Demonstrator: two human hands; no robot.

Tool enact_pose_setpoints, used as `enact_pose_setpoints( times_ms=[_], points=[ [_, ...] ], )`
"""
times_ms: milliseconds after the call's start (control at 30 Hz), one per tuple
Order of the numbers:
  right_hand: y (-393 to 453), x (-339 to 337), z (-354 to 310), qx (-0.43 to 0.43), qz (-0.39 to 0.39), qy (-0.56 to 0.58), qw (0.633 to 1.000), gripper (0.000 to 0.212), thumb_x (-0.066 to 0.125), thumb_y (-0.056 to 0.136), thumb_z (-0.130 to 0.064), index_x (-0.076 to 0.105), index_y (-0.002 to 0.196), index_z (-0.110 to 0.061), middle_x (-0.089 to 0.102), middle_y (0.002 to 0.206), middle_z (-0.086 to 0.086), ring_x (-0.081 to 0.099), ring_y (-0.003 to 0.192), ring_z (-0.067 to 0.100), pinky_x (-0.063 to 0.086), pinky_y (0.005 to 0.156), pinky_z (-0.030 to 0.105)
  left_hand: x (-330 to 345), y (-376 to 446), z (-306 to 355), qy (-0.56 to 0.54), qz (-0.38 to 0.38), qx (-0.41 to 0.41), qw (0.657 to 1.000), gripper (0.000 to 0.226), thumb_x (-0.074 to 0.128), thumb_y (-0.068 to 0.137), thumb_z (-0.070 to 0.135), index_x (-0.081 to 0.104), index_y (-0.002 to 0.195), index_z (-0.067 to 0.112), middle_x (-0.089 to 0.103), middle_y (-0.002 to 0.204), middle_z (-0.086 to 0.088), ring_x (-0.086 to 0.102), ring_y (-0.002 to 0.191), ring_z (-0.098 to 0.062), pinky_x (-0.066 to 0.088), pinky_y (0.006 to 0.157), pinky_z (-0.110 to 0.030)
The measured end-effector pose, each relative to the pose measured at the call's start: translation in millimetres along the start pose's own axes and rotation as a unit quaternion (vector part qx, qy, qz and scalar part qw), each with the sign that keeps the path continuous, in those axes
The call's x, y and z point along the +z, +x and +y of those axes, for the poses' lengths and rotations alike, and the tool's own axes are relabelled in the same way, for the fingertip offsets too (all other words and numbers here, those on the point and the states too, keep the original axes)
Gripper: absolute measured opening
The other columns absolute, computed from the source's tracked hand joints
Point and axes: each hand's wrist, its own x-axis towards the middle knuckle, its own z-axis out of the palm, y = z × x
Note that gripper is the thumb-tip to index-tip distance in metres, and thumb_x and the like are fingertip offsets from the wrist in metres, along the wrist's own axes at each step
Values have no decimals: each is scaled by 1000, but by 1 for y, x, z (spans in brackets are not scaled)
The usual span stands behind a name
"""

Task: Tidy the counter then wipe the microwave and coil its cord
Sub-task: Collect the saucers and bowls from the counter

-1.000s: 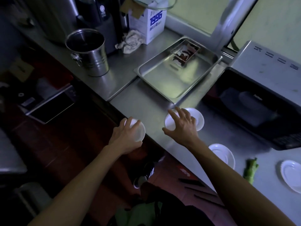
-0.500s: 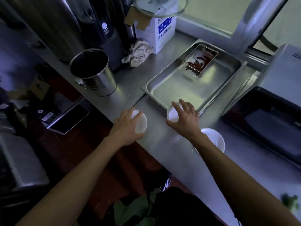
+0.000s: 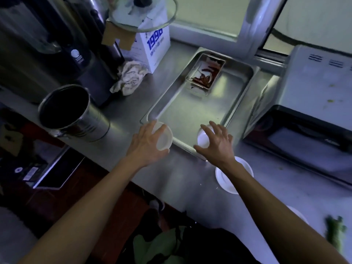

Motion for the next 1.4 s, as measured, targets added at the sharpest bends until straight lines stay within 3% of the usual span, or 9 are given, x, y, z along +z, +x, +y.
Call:
enact_pose_setpoints(
  times_ms=[267, 567, 833, 1100, 1400],
  points=[
    [19, -8, 14, 87, 11, -12, 996, 82, 72, 75, -58, 41, 147, -35, 30, 160, 0, 22, 145, 27, 29, 109, 53, -5, 101, 8, -10, -23, 102, 994, 89, 69, 68, 60, 28, 145, 43, 18, 159, 0, 19, 143, -27, 38, 108, -53],
    [61, -9, -10, 157, 37, -4, 987, 81, 77, 74, -55, 45, 145, -32, 33, 158, 0, 26, 143, 27, 32, 108, 56, -3, 196, -1, -6, -74, 191, 979, 90, 73, 74, 55, 31, 150, 33, 17, 161, -9, 19, 144, -34, 33, 111, -55],
    [97, 9, -24, 219, 34, -7, 975, 82, 73, 76, -59, 39, 146, -36, 27, 160, -3, 23, 145, 28, 31, 107, 61, 20, 269, -7, 37, -123, 240, 962, 92, 67, 78, 62, 23, 153, 34, 12, 161, -7, 17, 145, -36, 36, 109, -57],
    [125, 14, -15, 246, 29, 5, 969, 83, 71, 76, -59, 37, 148, -35, 25, 161, -1, 21, 146, 28, 28, 109, 61, 41, 304, -4, 44, -163, 241, 956, 92, 64, 78, 61, 20, 154, 37, 3, 165, -5, 5, 150, -36, 26, 112, -61],
    [144, 13, -16, 242, 28, 17, 970, 83, 71, 77, -60, 35, 148, -36, 25, 162, -1, 20, 148, 26, 23, 113, 59, 28, 295, -12, 24, -113, 255, 960, 70, 55, 91, 53, 33, 151, 25, 14, 164, -7, 12, 150, -35, 29, 113, -54]
  ],
)
